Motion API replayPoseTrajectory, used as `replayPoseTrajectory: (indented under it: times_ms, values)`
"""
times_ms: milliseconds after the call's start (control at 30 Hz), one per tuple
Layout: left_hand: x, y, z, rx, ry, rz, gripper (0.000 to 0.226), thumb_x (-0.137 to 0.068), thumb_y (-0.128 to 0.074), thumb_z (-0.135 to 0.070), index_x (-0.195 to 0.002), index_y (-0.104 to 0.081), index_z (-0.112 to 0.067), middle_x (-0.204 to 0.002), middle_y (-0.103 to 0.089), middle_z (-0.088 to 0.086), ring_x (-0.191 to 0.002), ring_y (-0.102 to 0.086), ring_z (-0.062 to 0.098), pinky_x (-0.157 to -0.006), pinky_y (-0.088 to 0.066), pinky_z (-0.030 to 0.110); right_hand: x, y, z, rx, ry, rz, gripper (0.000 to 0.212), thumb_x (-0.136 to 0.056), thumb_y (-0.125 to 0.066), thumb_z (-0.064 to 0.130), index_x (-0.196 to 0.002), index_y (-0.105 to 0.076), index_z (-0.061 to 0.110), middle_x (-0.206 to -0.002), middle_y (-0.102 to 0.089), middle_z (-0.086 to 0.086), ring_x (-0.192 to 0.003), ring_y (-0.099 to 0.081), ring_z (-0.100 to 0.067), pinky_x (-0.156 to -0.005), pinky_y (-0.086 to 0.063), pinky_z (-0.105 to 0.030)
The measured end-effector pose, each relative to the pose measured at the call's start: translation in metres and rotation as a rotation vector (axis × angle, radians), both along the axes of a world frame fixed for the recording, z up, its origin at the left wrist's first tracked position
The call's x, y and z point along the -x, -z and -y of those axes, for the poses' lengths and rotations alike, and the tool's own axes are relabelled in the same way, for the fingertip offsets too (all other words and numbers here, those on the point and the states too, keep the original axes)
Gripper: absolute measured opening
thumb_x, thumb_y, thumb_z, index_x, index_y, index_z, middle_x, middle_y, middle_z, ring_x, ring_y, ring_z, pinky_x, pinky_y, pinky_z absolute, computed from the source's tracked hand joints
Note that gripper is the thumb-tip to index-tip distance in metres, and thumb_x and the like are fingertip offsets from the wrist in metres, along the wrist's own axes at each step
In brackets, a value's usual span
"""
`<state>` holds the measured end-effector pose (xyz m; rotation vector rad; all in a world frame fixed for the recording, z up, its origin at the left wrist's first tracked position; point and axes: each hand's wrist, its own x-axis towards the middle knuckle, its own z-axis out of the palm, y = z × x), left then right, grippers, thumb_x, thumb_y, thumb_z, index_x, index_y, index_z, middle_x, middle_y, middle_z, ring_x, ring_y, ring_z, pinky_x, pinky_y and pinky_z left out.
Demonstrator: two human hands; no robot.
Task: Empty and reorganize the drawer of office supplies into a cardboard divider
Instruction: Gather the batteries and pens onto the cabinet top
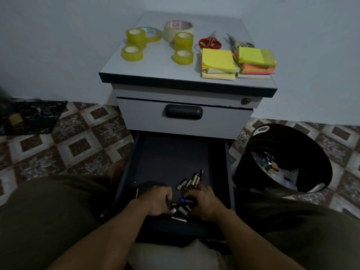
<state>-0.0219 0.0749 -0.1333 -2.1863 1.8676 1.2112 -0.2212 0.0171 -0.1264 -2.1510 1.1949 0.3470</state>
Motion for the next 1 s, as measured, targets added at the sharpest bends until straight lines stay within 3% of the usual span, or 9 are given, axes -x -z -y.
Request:
replayPoseTrajectory:
  times_ms: [133,267,400,500,633,767,833,900,1000]
  values:
    - [-0.004,-0.004,0.002,0.084,-0.102,0.012,0.034,-0.073,-0.079,-0.04,-0.097,-0.058,-0.029,-0.098,-0.063,-0.003,-0.088,-0.063,0.017,-0.077,-0.054,0.029,-0.003,0.01,-0.001,0.057,0.084,0.058,0.08,-0.059,-0.039,0.076,-0.127,-0.056,0.038,-0.132,-0.051,-0.004,-0.124,-0.044,-0.028,-0.107,-0.034,-0.034]
    - [-0.003,-0.013,0.0,0.032,-0.035,0.171,0.06,-0.068,-0.082,-0.052,-0.112,-0.051,-0.024,-0.113,-0.06,-0.001,-0.103,-0.06,0.022,-0.083,-0.048,0.03,-0.004,0.006,-0.003,0.11,0.121,-0.006,0.072,-0.074,-0.062,0.068,-0.138,-0.044,0.04,-0.138,-0.035,-0.004,-0.126,-0.033,-0.028,-0.108,-0.039,-0.044]
    - [0.0,-0.013,-0.003,0.044,-0.064,0.152,0.041,-0.083,-0.075,-0.033,-0.11,-0.049,-0.017,-0.111,-0.061,0.006,-0.099,-0.062,0.025,-0.081,-0.049,0.031,-0.006,0.009,-0.005,0.069,0.162,0.012,0.068,-0.078,-0.069,0.061,-0.138,-0.045,0.041,-0.142,-0.031,-0.005,-0.126,-0.033,-0.031,-0.111,-0.035,-0.04]
    - [-0.002,-0.013,-0.002,0.043,-0.105,0.092,0.04,-0.078,-0.078,-0.024,-0.108,-0.052,-0.02,-0.103,-0.057,0.0,-0.094,-0.06,0.021,-0.077,-0.049,0.027,-0.006,0.009,-0.004,0.059,0.167,0.019,0.063,-0.076,-0.073,0.055,-0.133,-0.052,0.04,-0.139,-0.036,-0.004,-0.122,-0.037,-0.031,-0.108,-0.036,-0.037]
    - [-0.001,-0.012,0.0,0.052,-0.164,0.022,0.04,-0.074,-0.076,-0.017,-0.105,-0.052,-0.028,-0.103,-0.06,-0.002,-0.093,-0.062,0.019,-0.08,-0.052,0.028,-0.006,0.01,-0.004,0.015,0.242,0.112,0.054,-0.07,-0.081,0.048,-0.118,-0.064,0.032,-0.128,-0.048,-0.005,-0.112,-0.052,-0.023,-0.096,-0.046,-0.024]
    - [0.0,-0.011,0.001,0.047,-0.205,-0.021,0.049,-0.072,-0.078,-0.019,-0.111,-0.051,-0.028,-0.108,-0.059,0.0,-0.096,-0.061,0.019,-0.085,-0.055,0.033,-0.002,0.008,0.001,0.047,0.273,0.149,0.039,-0.08,-0.073,0.02,-0.118,-0.066,0.021,-0.124,-0.053,-0.009,-0.109,-0.057,-0.021,-0.085,-0.039,-0.013]
    - [0.001,-0.012,0.0,0.048,-0.19,0.04,0.059,-0.069,-0.081,-0.032,-0.117,-0.048,-0.029,-0.115,-0.058,-0.001,-0.103,-0.061,0.021,-0.089,-0.053,0.034,-0.002,0.005,0.002,0.05,0.295,0.11,0.046,-0.079,-0.073,0.024,-0.123,-0.06,0.021,-0.127,-0.048,-0.01,-0.116,-0.054,-0.027,-0.094,-0.044,-0.022]
    - [0.002,-0.011,-0.001,0.048,-0.149,0.14,0.072,-0.067,-0.084,-0.043,-0.126,-0.045,-0.028,-0.128,-0.056,-0.002,-0.114,-0.059,0.024,-0.095,-0.05,0.035,-0.002,0.002,0.0,0.029,0.329,0.029,0.07,-0.071,-0.08,0.041,-0.132,-0.05,0.022,-0.134,-0.041,-0.01,-0.121,-0.051,-0.032,-0.103,-0.046,-0.033]
    - [0.006,-0.008,-0.002,0.061,-0.149,0.145,0.061,-0.072,-0.083,-0.039,-0.118,-0.046,-0.026,-0.126,-0.059,0.0,-0.108,-0.061,0.023,-0.089,-0.051,0.033,-0.008,-0.001,-0.007,-0.029,0.38,0.01,0.092,-0.066,-0.082,0.053,-0.141,-0.039,0.023,-0.143,-0.035,-0.01,-0.126,-0.05,-0.031,-0.106,-0.046,-0.037]
